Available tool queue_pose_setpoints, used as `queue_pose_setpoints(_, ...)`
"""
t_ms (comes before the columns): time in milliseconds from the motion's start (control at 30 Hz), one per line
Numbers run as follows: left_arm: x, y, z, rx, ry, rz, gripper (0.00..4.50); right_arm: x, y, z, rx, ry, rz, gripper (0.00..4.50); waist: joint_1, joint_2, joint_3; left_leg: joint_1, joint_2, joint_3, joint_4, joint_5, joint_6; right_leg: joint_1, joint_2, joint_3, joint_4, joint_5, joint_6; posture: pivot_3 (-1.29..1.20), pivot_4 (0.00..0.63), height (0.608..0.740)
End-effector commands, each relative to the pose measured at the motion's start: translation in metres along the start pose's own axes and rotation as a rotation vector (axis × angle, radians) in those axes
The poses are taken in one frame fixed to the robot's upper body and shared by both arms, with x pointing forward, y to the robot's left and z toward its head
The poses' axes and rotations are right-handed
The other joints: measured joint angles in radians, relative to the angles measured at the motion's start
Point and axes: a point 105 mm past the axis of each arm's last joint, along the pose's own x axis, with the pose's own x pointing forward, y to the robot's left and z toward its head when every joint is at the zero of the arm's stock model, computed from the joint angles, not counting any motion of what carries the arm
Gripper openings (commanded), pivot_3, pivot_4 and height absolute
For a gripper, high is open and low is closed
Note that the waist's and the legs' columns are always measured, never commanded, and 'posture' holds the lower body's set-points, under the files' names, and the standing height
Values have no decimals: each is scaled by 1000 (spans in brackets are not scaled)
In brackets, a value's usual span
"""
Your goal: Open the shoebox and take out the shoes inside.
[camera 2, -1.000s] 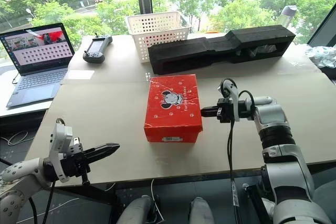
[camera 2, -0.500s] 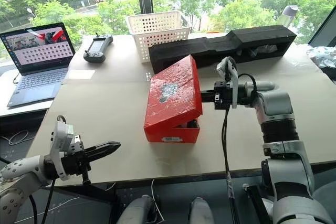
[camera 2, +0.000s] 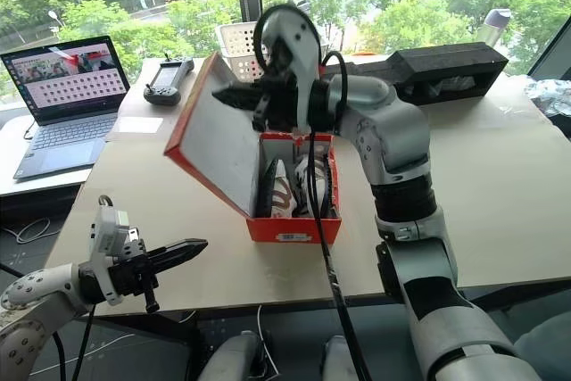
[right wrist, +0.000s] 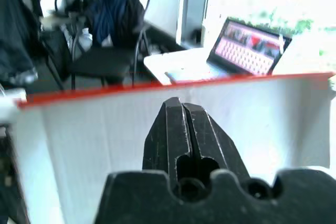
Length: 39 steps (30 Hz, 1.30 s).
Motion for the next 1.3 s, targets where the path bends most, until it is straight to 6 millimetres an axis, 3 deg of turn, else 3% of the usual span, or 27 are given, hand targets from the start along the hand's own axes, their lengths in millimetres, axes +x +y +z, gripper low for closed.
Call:
queue_pose_setpoints(33,-1,-9,13,52,-31,-29,0,-22,-24,-12,2,52,-104,7,2,-1,-1,0,0,1,0,0,0,0,0,0,-1,0,-2,0,150,731)
queue_pose_setpoints(267,-14,-12,35,82,-27,-97,0,-34,-22,-42,35,164,-99,7,-20,0,0,0,4,8,0,0,0,-1,2,2,0,1,-4,0,150,731)
queue_pose_setpoints(433,-20,24,67,170,-52,-87,0,-36,-18,-69,90,285,-83,7,-25,0,0,0,10,9,1,1,-1,0,9,1,2,1,-4,0,150,731)
queue_pose_setpoints(733,7,69,78,252,22,-256,0,-48,-34,-111,116,495,-219,7,-21,0,0,-2,11,13,2,0,0,-1,11,1,0,4,0,0,150,731)
queue_pose_setpoints(900,22,74,80,268,6,-304,0,-57,-40,-122,77,550,-282,7,-23,-1,0,-7,11,13,4,4,7,-3,11,1,1,5,0,0,150,731)
queue_pose_setpoints(1100,31,75,79,279,1,-328,0,-63,-39,-107,70,510,-289,1711,-27,-1,0,-7,12,13,5,5,8,-4,12,1,2,5,0,0,150,731)
queue_pose_setpoints(1300,34,75,83,306,-23,-327,0,-69,-37,-124,-16,640,-279,3811,-24,-1,0,-7,12,13,6,4,8,-4,12,1,2,5,0,0,150,731)
